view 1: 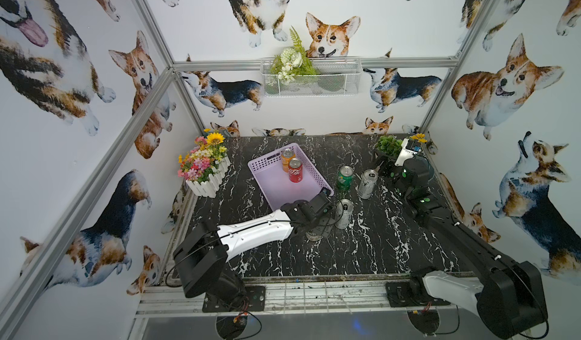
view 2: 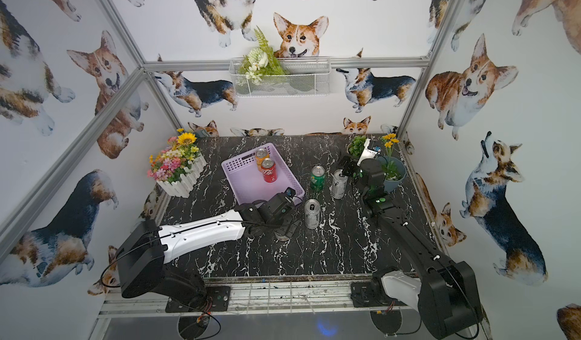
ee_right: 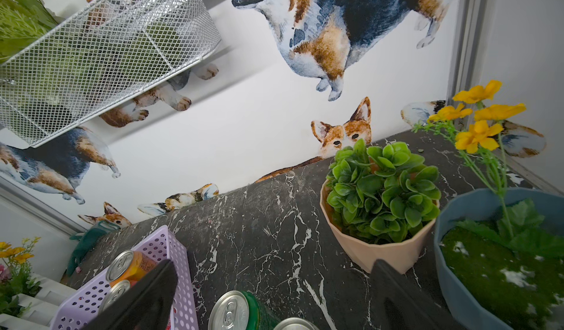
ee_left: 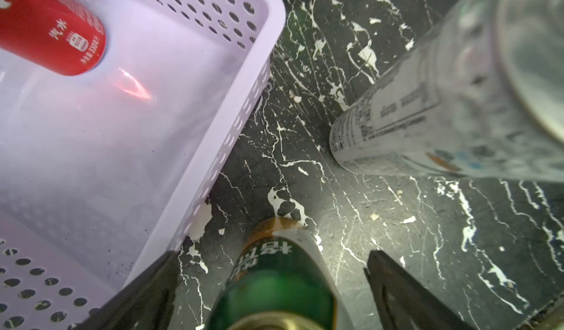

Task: Take out the drinks from the basket
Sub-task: Place the drink at the center of the board, then pick up the drink from the basket.

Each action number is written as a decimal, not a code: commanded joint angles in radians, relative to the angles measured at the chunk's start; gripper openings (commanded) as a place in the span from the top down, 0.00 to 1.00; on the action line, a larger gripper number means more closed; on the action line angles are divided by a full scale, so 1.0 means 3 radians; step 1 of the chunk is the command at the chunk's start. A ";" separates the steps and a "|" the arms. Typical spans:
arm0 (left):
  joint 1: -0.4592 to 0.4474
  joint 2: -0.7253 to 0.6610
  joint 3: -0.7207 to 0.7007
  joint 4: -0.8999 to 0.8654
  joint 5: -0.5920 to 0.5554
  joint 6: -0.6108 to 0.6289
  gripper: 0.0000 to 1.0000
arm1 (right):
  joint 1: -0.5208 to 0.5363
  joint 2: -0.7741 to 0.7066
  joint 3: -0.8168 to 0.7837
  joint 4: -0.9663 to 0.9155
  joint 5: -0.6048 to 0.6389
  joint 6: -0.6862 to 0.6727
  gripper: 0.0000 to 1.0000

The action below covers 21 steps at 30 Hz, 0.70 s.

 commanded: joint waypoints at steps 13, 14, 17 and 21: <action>0.1328 0.0133 0.0822 0.0168 0.0252 0.0190 0.00 | -0.0002 -0.0049 0.0067 0.0069 -0.0027 0.0091 0.00; 0.1403 0.0311 0.0964 0.0145 0.0183 0.0204 0.00 | -0.0006 -0.0049 0.0072 0.0072 -0.0040 0.0089 0.00; 0.1601 0.0750 0.1327 0.0071 0.0195 0.0205 0.00 | -0.0007 0.0044 0.0100 0.0042 -0.0052 0.0074 0.00; 0.1651 0.1136 0.1692 -0.0005 0.0228 0.0231 0.00 | -0.0009 -0.0002 0.0031 0.0078 -0.0001 0.0045 0.00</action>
